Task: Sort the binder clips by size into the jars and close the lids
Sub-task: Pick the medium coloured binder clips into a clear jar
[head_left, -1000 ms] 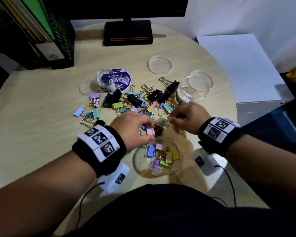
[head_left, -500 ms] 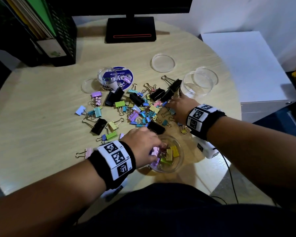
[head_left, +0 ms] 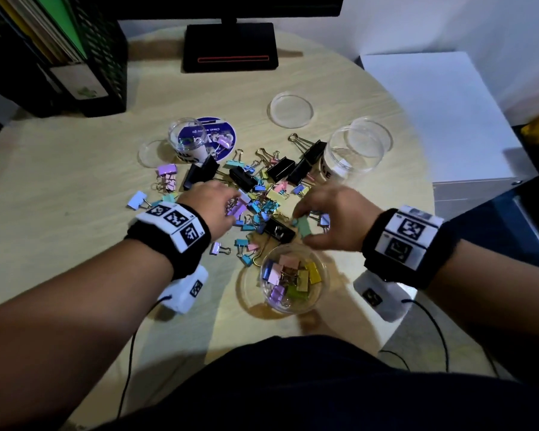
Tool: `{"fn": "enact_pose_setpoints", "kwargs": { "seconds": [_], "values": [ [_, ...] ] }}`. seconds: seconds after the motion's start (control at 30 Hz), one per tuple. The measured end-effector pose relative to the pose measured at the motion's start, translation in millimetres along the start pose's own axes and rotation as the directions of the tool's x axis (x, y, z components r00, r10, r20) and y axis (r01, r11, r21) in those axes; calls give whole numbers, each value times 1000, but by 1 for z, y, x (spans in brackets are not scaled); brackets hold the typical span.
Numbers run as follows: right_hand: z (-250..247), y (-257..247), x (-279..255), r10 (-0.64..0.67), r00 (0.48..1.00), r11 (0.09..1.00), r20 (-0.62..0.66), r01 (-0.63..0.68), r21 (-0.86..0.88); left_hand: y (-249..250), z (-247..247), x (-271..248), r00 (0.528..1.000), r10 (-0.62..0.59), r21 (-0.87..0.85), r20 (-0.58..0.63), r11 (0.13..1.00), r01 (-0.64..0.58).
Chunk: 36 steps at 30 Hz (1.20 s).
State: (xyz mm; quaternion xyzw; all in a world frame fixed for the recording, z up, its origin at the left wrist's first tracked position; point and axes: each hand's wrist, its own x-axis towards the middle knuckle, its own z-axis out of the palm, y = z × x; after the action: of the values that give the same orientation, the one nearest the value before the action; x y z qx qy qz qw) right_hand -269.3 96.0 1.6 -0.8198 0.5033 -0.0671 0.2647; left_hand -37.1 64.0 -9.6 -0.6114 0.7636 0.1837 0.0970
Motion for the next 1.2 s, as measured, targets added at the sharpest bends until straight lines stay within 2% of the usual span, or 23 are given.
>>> {"fn": "enact_pose_setpoints", "kwargs": {
  "seconds": [0.1, 0.27, 0.43, 0.67, 0.73, 0.8, 0.9, 0.97, 1.1, 1.2],
  "values": [
    [13, -11, -13, -80, 993, 993, 83, 87, -82, -4, 0, 15, 1000, -20, 40, 24, 999, 19],
    [22, -22, -19, -10, 981, 966, 196, 59, -250, 2, 1, 26, 998, 11, 112, 68, 994, -19],
    [30, -24, -19, 0, 974, 940, 229, 78, -333, 5, 6, 26, 996, 60, 150, 65, 986, -69],
    [33, -19, -17, -17, 977, 944, 211, 85, -319, 3, 15, 22, 999, 27, 150, 47, 988, -33],
    [31, -19, -17, -55, 985, 960, 161, 96, -262, 0, 16, 22, 998, 10, 143, 66, 990, -19],
    [29, -15, -15, -76, 996, 981, 54, 84, -172, -2, 16, 21, 997, 0, 143, 77, 990, -11],
    [17, -8, -4, -15, 998, 991, -60, 7, -131, -5, 17, 20, 998, 2, 126, 63, 992, -10],
    [9, -3, 6, 44, 996, 987, -75, -55, -150, -7, 18, 20, 998, -2, 95, 65, 995, -4],
    [6, 8, 29, 185, 983, 949, 6, -177, -259, -9, 21, 17, 998, -11, 8, 54, 1000, 10],
    [14, 13, 45, 219, 973, 922, 71, -183, -341, -9, 22, 14, 998, 5, -48, 55, 999, -2]
  ]
}}
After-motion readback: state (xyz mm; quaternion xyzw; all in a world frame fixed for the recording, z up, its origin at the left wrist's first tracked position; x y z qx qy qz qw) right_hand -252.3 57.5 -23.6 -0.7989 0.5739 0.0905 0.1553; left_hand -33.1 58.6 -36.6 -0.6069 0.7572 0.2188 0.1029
